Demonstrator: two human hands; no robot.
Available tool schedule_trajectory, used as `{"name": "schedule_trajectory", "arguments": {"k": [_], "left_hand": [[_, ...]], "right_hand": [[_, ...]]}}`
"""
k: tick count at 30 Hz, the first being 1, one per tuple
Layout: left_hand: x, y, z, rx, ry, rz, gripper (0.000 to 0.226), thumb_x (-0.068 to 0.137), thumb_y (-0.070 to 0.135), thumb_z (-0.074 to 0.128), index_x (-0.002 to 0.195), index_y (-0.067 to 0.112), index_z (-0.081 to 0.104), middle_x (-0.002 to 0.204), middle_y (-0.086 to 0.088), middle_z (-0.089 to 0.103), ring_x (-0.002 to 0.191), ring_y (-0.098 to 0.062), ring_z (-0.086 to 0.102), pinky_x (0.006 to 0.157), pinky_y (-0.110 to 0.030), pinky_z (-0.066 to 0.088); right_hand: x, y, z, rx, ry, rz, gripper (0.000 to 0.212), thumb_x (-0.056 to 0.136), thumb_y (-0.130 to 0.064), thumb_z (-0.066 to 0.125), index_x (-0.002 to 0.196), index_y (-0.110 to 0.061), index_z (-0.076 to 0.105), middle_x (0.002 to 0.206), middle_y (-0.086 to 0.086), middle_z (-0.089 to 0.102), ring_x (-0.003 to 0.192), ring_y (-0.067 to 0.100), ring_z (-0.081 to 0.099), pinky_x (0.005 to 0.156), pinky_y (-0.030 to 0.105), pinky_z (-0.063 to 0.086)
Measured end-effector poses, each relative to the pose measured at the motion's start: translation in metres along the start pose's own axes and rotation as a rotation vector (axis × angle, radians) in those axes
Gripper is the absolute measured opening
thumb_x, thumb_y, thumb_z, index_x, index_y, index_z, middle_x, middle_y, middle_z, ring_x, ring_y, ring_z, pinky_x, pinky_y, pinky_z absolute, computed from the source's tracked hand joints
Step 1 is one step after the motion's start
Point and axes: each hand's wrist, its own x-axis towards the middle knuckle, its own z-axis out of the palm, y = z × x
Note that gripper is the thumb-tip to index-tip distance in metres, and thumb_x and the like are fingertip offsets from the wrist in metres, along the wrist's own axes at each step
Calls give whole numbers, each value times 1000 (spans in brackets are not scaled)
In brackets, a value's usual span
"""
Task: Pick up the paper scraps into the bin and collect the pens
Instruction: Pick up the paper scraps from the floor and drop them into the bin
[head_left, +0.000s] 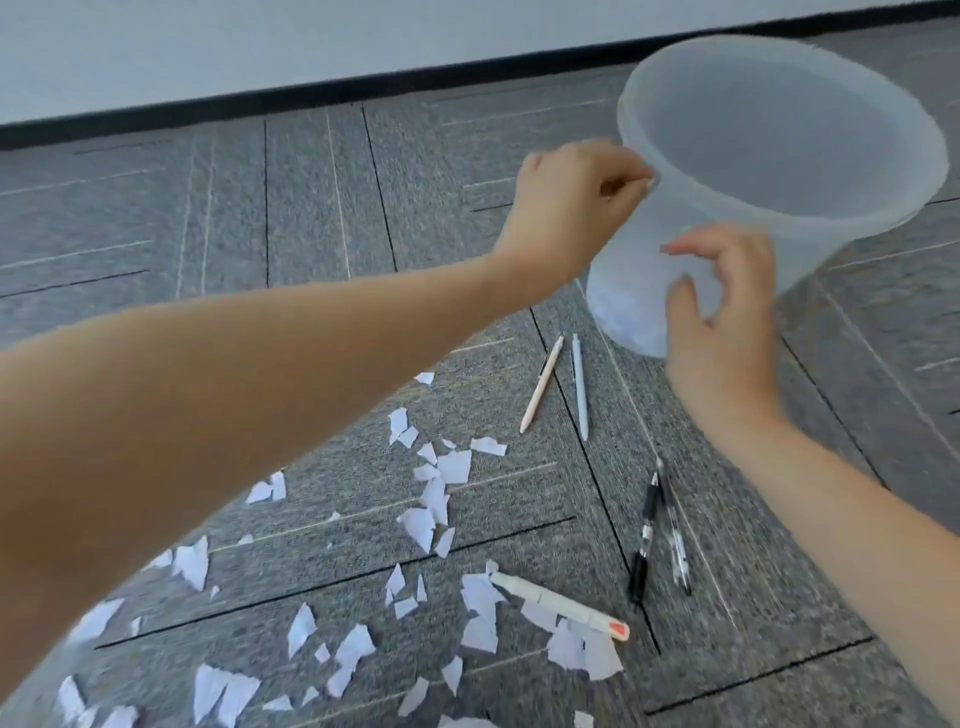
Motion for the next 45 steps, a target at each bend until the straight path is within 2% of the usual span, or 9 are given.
{"name": "schedule_trajectory", "arguments": {"k": [7, 12, 17, 23, 30, 34, 37, 43, 45], "left_hand": [[-143, -123, -47, 255, -465, -462, 25, 94, 23, 49, 109, 15, 67, 110, -3, 66, 99, -23, 61, 84, -31, 47], [-251, -182, -85, 471, -695, -841, 38, 95, 27, 42, 133, 23, 46, 141, -5, 41, 128, -26, 39, 108, -46, 31], [-340, -226, -139, 570, -520, -1213, 57, 95, 39, 40, 145, 26, 18, 156, -4, 11, 140, -32, 18, 111, -55, 17], [-409, -246, -145, 244, 237, -1811, 64, 93, 52, 28, 147, 29, 2, 157, -5, -9, 144, -29, -5, 112, -60, 2], [-438, -188, -64, 248, 86, -1164, 52, 96, 40, 36, 145, 30, 19, 152, 18, 3, 144, -7, -3, 119, -40, -5], [-464, -200, -80, 396, 541, -1506, 53, 97, 41, 33, 145, 26, 18, 154, 12, 6, 144, -10, 0, 113, -42, -13], [-490, -189, -79, 253, 717, -1857, 60, 97, 43, 30, 148, 19, 11, 158, 0, 1, 145, -18, -2, 115, -45, -6], [-416, -141, -39, -85, 342, -1259, 47, 97, 40, 31, 143, 30, 26, 151, 18, 20, 139, -2, 17, 117, -33, 16], [-403, -164, -55, -48, 482, -1233, 38, 97, 31, 37, 135, 27, 41, 145, 14, 33, 132, -3, 27, 114, -34, 22]], "right_hand": [[-97, 29, 108, -204, -848, 258, 27, 94, -17, 47, 121, -17, 51, 135, 1, 40, 128, 18, 36, 102, 30, 32], [-137, 35, 157, -410, -987, 357, 58, 95, -34, 45, 145, -15, 22, 157, 4, 8, 144, 25, 5, 117, 43, 12], [-175, 4, 161, -217, -1022, 202, 44, 95, -25, 44, 137, -17, 37, 146, 1, 33, 135, 22, 26, 109, 37, 25], [-127, 14, 205, -259, -772, 216, 40, 93, -23, 48, 130, -8, 46, 140, 13, 41, 130, 30, 35, 107, 43, 26], [-167, 12, 199, -357, -1020, -28, 46, 89, -36, 43, 130, -13, 46, 139, 12, 44, 129, 32, 38, 106, 52, 27], [-183, 6, 214, -494, -1002, 135, 74, 76, -58, 33, 141, -25, 25, 155, 0, 11, 142, 24, 7, 111, 56, -2], [-187, 11, 221, -574, -1053, 138, 86, 71, -71, 28, 144, -30, 9, 156, -6, -3, 143, 19, -5, 111, 61, -2], [-174, -1, 215, -480, -1224, 298, 103, 54, -86, 15, 144, -39, -4, 154, -13, -19, 141, 14, -20, 112, 57, -7], [-172, -6, 214, -457, -1266, 322, 105, 52, -86, 12, 144, -39, -8, 151, -15, -24, 139, 11, -25, 112, 54, -13]]}}
